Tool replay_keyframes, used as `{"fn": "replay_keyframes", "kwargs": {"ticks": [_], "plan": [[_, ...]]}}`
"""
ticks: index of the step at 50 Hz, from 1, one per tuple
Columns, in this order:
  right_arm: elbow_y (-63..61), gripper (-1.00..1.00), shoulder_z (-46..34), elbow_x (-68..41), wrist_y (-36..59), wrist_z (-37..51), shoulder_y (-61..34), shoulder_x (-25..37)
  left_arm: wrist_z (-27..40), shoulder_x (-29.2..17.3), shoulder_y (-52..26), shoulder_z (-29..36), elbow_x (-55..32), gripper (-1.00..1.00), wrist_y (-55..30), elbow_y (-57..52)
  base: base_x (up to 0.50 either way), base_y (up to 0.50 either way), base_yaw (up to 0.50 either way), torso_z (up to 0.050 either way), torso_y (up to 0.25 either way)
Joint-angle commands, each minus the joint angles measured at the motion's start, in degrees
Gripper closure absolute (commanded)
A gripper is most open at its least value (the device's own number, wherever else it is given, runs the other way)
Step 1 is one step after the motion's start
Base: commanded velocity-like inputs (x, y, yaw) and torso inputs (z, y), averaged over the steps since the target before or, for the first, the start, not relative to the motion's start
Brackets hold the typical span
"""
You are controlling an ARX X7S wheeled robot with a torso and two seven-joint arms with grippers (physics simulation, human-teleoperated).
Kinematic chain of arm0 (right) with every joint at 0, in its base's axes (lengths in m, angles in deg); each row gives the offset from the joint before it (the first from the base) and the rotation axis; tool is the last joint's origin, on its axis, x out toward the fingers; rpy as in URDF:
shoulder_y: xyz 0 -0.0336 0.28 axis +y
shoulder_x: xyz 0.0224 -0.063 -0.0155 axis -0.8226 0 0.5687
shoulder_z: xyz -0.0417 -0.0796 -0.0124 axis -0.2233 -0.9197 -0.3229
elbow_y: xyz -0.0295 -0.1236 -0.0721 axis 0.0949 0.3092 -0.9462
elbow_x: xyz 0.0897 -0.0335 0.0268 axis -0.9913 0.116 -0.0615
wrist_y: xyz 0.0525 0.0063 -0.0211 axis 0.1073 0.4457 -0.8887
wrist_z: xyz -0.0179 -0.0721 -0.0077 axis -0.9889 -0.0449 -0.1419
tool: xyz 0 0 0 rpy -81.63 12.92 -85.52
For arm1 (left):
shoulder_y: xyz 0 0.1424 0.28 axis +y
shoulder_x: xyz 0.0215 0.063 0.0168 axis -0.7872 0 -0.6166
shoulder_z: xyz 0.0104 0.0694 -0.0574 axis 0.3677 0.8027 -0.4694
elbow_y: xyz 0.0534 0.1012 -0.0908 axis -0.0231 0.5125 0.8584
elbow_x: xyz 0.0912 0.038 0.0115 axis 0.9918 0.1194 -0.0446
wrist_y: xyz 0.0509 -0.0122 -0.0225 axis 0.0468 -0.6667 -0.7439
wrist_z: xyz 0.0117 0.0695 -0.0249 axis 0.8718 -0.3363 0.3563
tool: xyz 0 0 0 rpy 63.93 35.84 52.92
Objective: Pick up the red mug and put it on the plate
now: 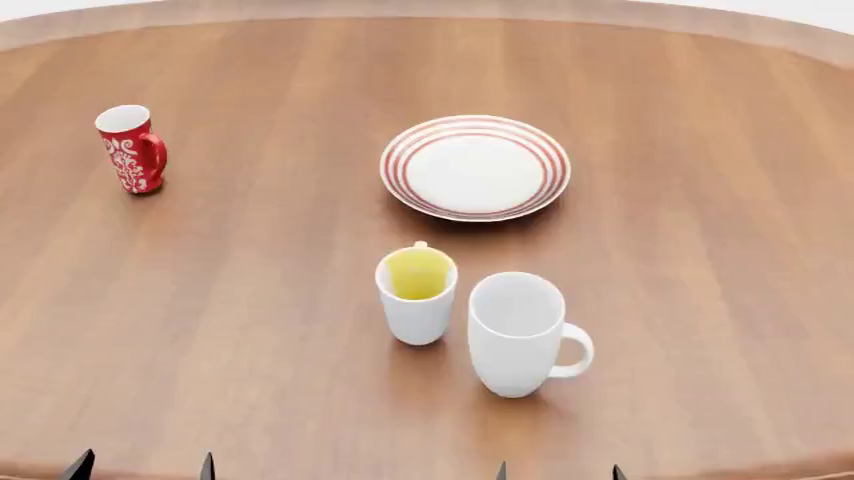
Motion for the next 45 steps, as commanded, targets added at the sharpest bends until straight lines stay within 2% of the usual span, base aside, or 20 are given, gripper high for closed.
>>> {"fn": "replay_keyframes", "kwargs": {"ticks": [1,15,23,37,41,45], "plan": [[-0.08,-1.0,-1.22,-0.87,-0.27,1.03,0.14,0.9,1.06,-0.92,-0.05,1.0,-0.92,-1.0,0.05,0.2,0.0,0.0,0.0,0.0,0.0],[-0.19,-1.0,-3.66,-3.51,0.1,3.15,0.14,3.03,3.6,-2.99,-0.15,3.44,-2.95,-1.0,0.47,0.64,0.0,-0.01,0.0,0.0,0.0],[0.19,-1.0,-4.33,-4.29,0.41,4.15,-0.08,3.68,4.46,-3.67,-0.38,4.26,-3.63,-1.0,0.8,1.27,0.0,-0.49,0.0,0.0,0.0],[0.5,-1.0,-5.43,-4.86,-0.22,5.81,-0.06,4.58,5.7,-4.64,-0.41,5.5,-4.49,-1.0,0.61,1.13,0.0,-0.01,0.0,0.0,0.0],[-2.41,-1.0,-5.28,-5.16,4.17,6.95,-1.04,5.01,6.13,-5.23,-0.63,5.8,-4.93,-1.0,-3.28,-2.79,0.0,0.0,0.0,0.0,0.0],[-12.36,-1.0,-4.96,-7.18,15.1,7.36,-2.69,6.37,6.63,-6.58,-1.95,5.54,-6.24,-1.0,-12.3,-12.15,0.0,0.0,0.0,0.0,0.0]]}}
